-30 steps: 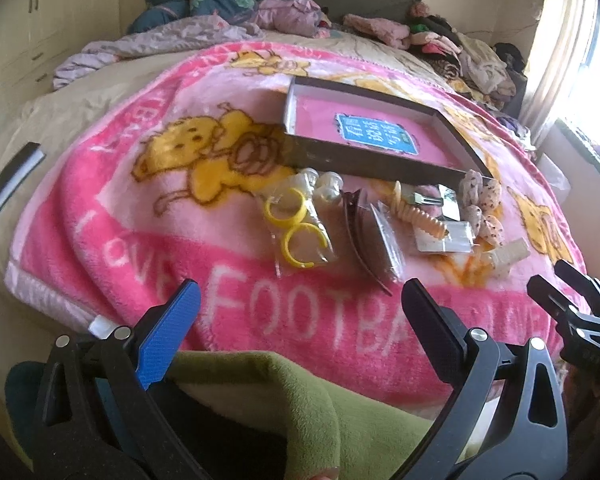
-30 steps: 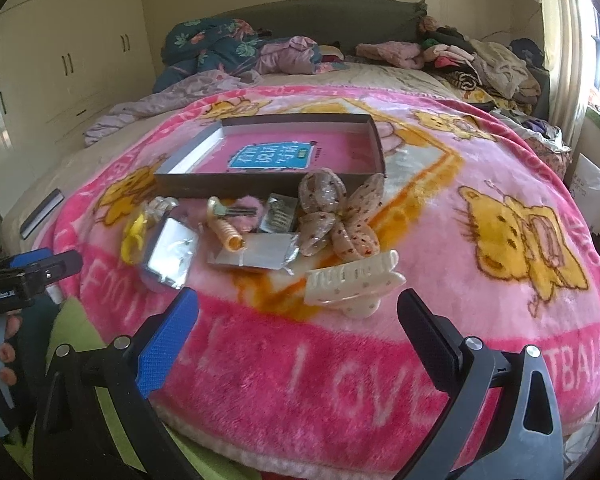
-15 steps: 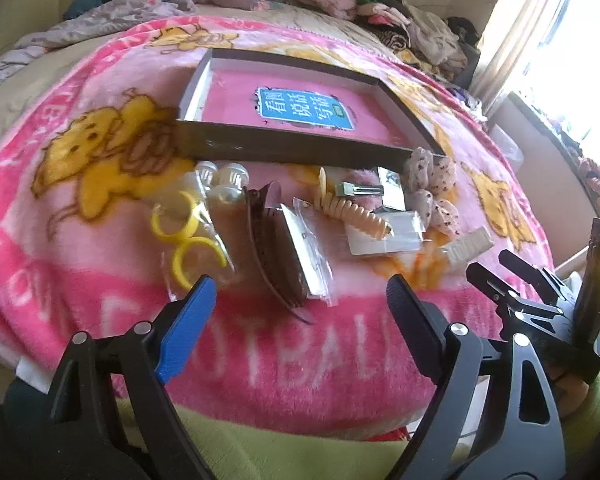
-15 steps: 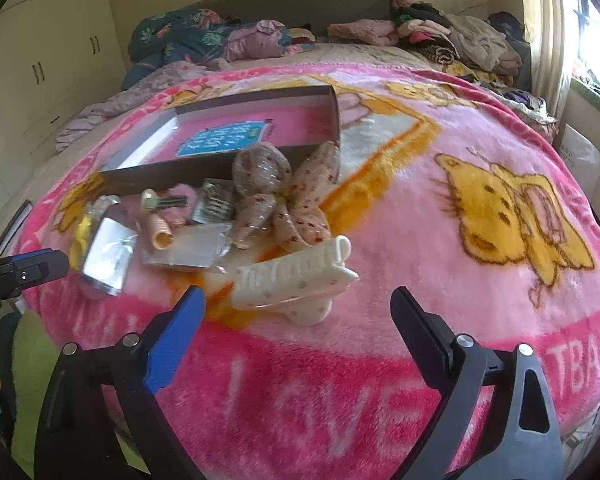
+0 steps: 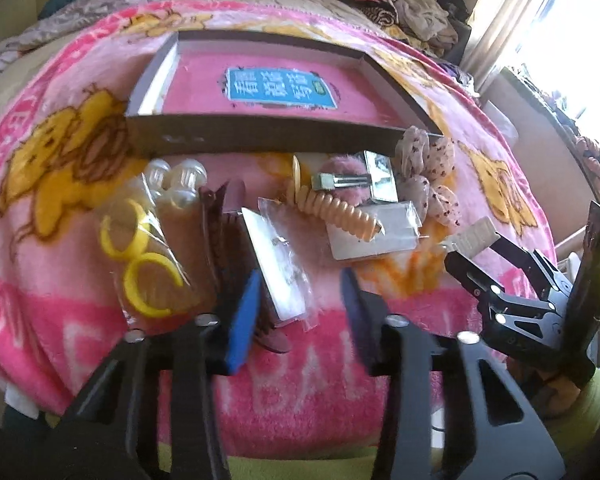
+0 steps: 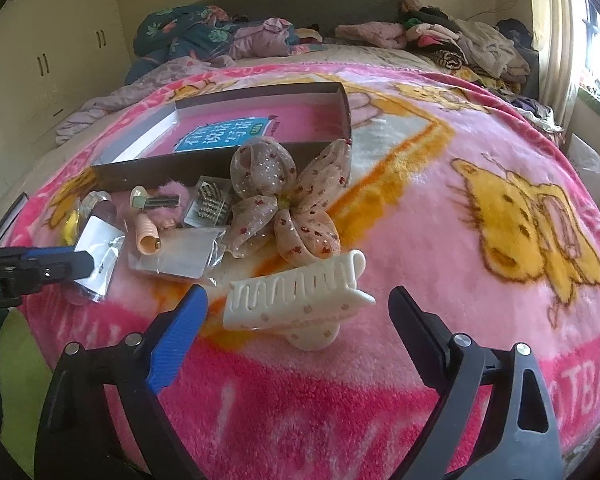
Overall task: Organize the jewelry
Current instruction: 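Grasp the white claw clip with the right tool while the left tool grasps a clear plastic packet, then carry the white clip into the box and open the right tool while the left tool drops the packet there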
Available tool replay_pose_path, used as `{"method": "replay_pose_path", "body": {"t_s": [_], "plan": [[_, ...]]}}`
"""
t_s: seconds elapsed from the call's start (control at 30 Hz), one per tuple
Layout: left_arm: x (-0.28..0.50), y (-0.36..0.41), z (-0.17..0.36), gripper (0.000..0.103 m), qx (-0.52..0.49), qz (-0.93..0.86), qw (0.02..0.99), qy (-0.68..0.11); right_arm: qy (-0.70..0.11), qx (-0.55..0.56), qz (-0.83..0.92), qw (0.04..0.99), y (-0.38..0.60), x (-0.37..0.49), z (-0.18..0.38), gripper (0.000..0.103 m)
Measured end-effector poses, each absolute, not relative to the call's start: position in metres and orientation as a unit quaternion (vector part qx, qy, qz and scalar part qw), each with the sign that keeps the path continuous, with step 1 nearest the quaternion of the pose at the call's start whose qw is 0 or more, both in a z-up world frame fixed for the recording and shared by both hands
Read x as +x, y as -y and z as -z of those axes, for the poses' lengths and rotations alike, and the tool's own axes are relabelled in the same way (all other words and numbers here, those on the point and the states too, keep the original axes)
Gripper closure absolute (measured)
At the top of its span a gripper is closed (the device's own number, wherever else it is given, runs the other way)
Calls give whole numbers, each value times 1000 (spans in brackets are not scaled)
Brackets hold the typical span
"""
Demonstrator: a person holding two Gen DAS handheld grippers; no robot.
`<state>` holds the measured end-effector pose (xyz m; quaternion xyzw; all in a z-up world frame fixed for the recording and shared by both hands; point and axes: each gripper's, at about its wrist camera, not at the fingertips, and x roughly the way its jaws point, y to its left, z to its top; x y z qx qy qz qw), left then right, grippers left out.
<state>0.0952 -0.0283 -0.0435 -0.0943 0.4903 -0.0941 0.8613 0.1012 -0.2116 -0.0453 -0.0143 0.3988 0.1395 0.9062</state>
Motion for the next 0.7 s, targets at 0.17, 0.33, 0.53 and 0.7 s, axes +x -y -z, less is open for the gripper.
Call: {"method": "replay_pose_path", "body": {"t_s": [0.17, 0.33, 0.53, 0.7], "plan": [[101, 30, 50, 74, -92, 83, 857, -500, -400, -15, -141, 905, 211, 106, 49, 18], [107, 33, 53, 90, -92, 84, 857, -500, -399, -17, -149, 905, 210, 111, 52, 33], [109, 34, 48, 97, -82, 85, 864, -490, -395, -22, -163, 904, 211, 112, 51, 34], [111, 27, 37, 98, -90, 86, 871, -476, -390, -18, -166, 905, 219, 110, 45, 34]]}}
